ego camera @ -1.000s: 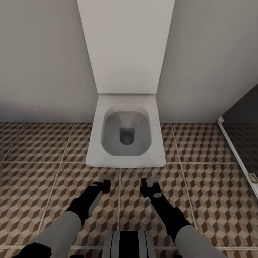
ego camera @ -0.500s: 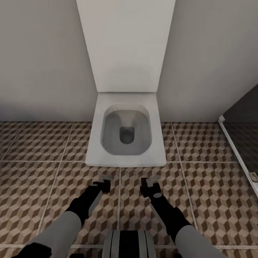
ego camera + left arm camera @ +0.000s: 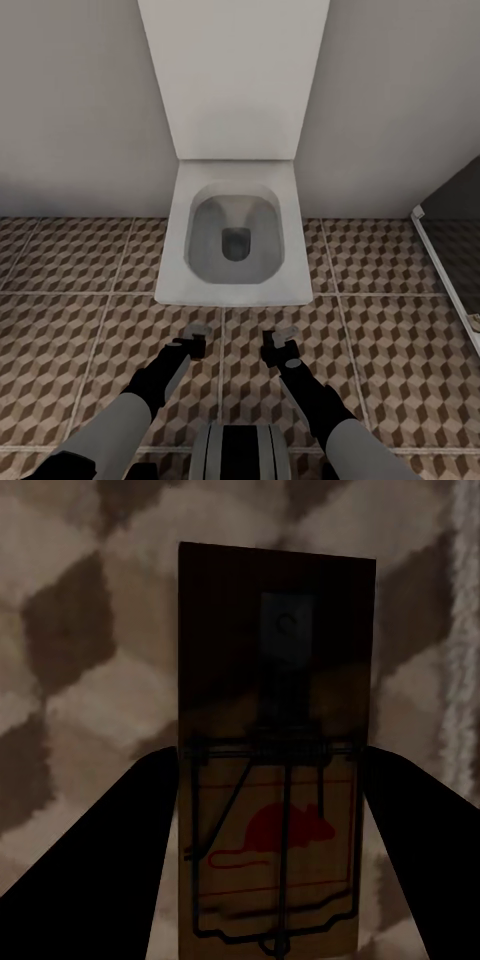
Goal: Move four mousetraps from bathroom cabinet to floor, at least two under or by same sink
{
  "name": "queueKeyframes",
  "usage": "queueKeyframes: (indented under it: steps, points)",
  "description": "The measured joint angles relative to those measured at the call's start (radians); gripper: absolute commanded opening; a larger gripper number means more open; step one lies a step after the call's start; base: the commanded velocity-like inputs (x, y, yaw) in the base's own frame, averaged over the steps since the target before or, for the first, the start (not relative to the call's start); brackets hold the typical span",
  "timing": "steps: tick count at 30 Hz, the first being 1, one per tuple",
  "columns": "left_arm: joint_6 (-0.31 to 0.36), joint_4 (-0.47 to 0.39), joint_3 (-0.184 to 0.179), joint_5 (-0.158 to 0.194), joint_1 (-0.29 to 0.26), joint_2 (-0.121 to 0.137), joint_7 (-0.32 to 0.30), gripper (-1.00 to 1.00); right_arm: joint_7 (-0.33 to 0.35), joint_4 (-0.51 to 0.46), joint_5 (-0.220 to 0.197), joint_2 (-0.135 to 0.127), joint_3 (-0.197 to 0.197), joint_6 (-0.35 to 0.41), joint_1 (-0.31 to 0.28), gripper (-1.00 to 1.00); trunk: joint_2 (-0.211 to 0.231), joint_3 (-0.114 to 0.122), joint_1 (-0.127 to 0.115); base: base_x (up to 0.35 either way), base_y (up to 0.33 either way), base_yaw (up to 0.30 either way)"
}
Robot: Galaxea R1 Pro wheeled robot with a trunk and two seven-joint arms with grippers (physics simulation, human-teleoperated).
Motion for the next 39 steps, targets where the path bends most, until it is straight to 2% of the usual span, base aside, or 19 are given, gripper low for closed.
queueKeyframes:
  steps: [6,13,31,39]
  points:
    - [0.0,0.0,0.0,0.0,0.0,0.0,0.0,-1.0,0.0,0.0,0.0,0.0,0.0,0.0,0.0,-1.0,0.0,0.0,0.0,0.0,0.0,0.0]
    - [0.0,0.0,0.0,0.0,0.0,0.0,0.0,-1.0,0.0,0.0,0.0,0.0,0.0,0.0,0.0,-1.0,-0.002,-0.027,0.003,0.0,0.0,0.0]
    - [-0.001,0.0,0.0,0.0,0.0,0.0,-0.001,-1.0,0.0,0.0,0.0,0.0,0.0,0.0,0.0,-1.0,-0.002,-0.027,0.003,0.0,0.0,0.0]
    - [-0.003,0.006,0.0,0.0,0.0,0.0,-0.002,-1.0,0.001,0.001,0.0,-0.001,-0.001,-0.069,0.0,-1.0,-0.002,-0.027,0.003,0.0,0.0,0.0]
